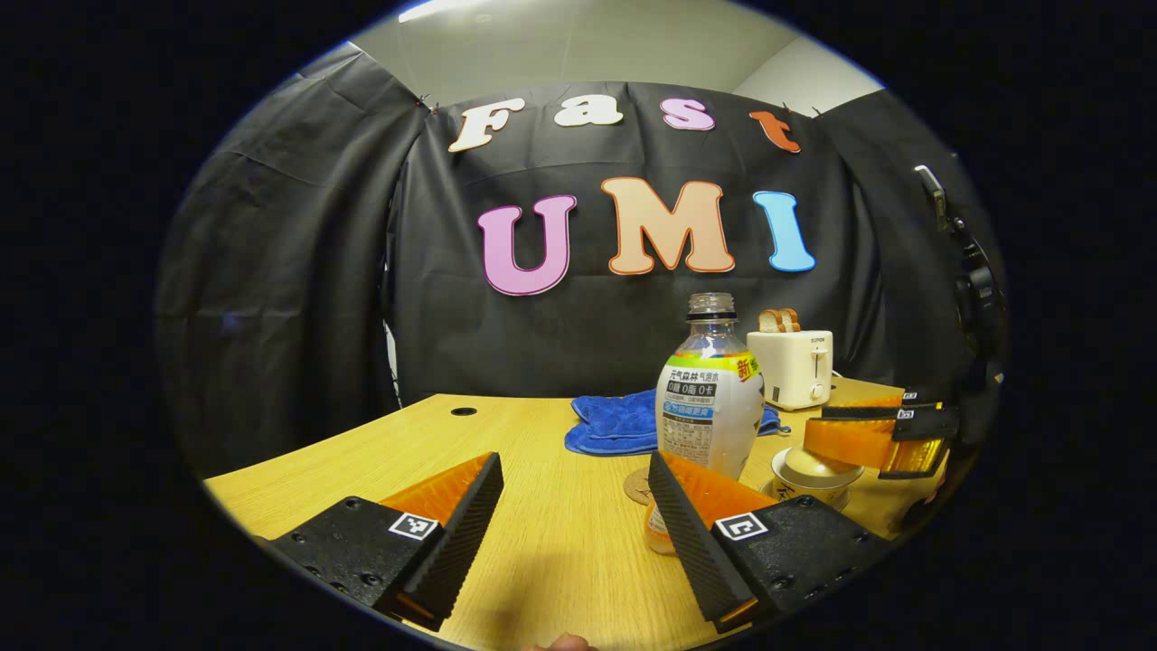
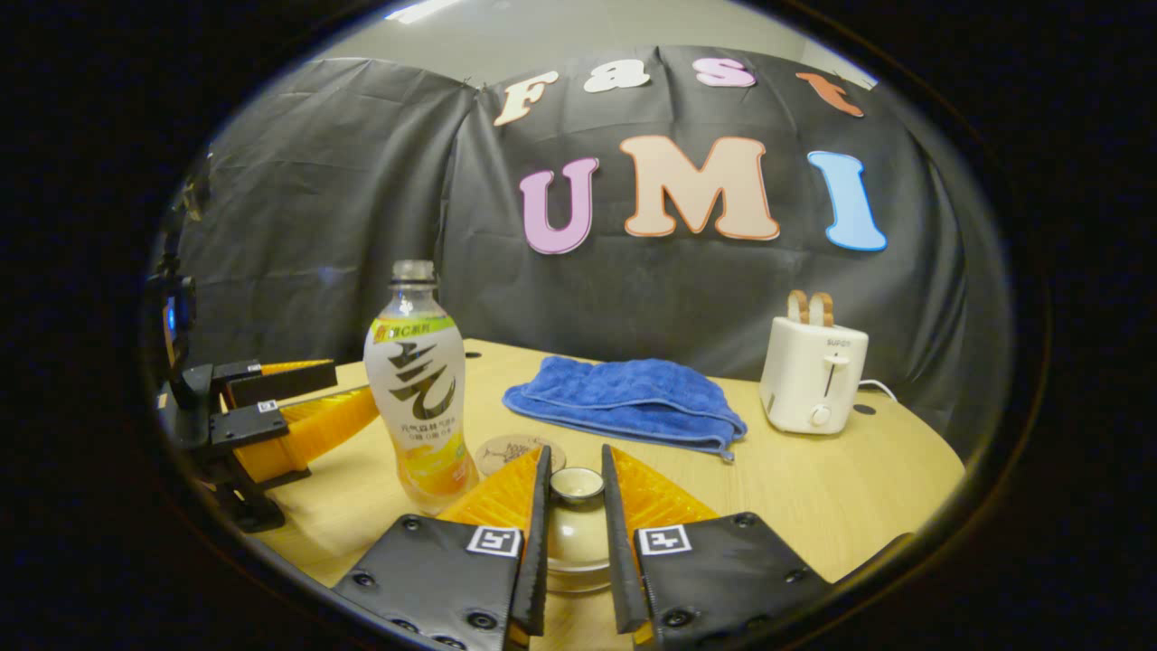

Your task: Open the teacup lid with one hand, grasp the water bottle and pour water into the teacup with the other hand; after pouring, place the water bottle on the coaster and then close the teacup lid.

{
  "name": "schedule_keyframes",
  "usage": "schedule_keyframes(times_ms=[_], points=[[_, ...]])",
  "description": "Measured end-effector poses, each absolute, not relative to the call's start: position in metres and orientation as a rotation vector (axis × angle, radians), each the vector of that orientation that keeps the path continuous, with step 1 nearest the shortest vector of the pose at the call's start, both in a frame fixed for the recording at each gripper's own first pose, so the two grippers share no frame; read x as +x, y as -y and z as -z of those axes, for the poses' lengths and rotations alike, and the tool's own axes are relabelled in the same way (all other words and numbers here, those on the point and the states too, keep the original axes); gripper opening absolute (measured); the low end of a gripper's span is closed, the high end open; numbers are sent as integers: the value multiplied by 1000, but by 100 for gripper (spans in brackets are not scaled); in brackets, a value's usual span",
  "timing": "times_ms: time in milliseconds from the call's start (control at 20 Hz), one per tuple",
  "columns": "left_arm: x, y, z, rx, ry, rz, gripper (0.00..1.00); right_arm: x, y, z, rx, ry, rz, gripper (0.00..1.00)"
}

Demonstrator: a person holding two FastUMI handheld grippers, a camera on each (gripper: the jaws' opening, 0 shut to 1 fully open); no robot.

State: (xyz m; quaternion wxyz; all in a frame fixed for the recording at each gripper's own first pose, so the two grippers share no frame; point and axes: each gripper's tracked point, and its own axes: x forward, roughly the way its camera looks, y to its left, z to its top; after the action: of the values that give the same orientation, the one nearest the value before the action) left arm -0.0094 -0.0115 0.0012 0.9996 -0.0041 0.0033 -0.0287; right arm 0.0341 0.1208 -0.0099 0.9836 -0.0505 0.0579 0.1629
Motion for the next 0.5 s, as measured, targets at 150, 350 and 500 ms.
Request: schedule_keyframes(times_ms=[150,350,500], points=[[-19,18,1,-13,-14,81,95,28,-114,-3,-92,-86,-326,32],[-32,35,2,-35,-30,142,95,20,-105,-14,-72,-75,-326,32],[-37,61,1,-60,-35,231,95,14,-93,-21,-69,-61,-310,32]])
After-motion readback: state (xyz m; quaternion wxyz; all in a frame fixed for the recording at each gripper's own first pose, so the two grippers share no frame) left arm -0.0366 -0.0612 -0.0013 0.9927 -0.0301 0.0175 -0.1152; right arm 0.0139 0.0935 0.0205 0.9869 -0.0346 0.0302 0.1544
